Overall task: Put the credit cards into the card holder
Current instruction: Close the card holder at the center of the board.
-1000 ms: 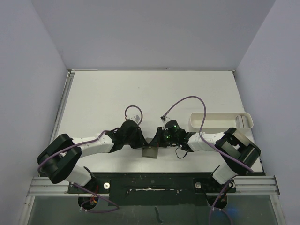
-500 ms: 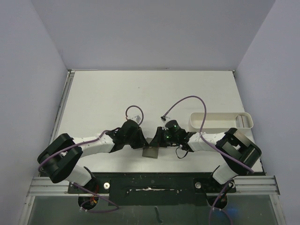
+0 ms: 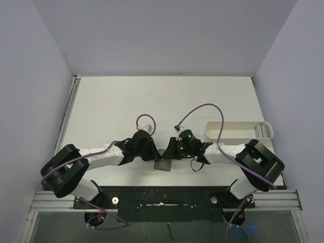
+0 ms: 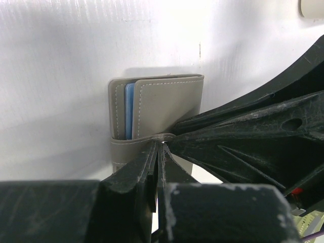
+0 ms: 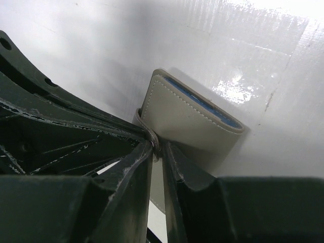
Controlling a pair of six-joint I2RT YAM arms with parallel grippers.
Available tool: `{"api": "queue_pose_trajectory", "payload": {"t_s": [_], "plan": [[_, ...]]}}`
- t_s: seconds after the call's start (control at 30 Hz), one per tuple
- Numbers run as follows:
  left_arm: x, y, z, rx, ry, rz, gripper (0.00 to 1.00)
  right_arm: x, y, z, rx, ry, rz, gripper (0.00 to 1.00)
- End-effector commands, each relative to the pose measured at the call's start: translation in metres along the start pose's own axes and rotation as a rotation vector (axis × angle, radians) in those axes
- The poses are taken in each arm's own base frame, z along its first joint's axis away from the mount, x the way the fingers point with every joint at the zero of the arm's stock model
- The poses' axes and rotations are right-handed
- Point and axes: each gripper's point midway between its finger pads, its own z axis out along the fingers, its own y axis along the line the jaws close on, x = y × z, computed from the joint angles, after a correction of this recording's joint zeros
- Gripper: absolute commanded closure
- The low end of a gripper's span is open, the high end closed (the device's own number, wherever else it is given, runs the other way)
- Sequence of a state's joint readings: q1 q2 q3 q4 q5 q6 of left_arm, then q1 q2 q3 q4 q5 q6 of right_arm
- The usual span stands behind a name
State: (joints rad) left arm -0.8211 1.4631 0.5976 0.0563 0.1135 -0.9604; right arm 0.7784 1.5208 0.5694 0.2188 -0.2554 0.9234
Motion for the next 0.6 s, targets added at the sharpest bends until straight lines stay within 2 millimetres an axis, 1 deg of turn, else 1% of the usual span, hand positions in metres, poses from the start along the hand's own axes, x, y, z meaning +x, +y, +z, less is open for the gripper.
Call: {"api": "queue_pose_trajectory", "payload": {"t_s": [0.0,0.2,0.33,0.37,0.43,0.57], "plan": [[-0.006,-0.01,0.001,0.008,-0.016,0.027,1.0,-0.005,0.002,-0.006,0.013,-0.01,-0.005,0.83],[-0.005,-0.01,0.001,0.003,-0.009,0.047,1.0,0.001,-0.003,-0.004,0.031,0.01,-0.002,0.89],[-0.001,-0.007,0.003,-0.016,0.01,0.063,1.0,0.007,-0.005,-0.002,0.042,0.03,-0.008,0.98],[0.001,-0.005,0.003,-0.022,0.016,0.066,1.0,0.009,-0.007,-0.002,0.051,0.035,-0.01,0.98],[-0.003,-0.013,0.004,-0.014,0.009,0.078,1.0,0.013,-0.011,-0.001,0.07,0.046,-0.021,1.0],[0.0,-0.013,0.004,-0.037,0.015,0.101,1.0,0.022,-0.019,-0.002,0.106,0.058,-0.031,1.0]]}}
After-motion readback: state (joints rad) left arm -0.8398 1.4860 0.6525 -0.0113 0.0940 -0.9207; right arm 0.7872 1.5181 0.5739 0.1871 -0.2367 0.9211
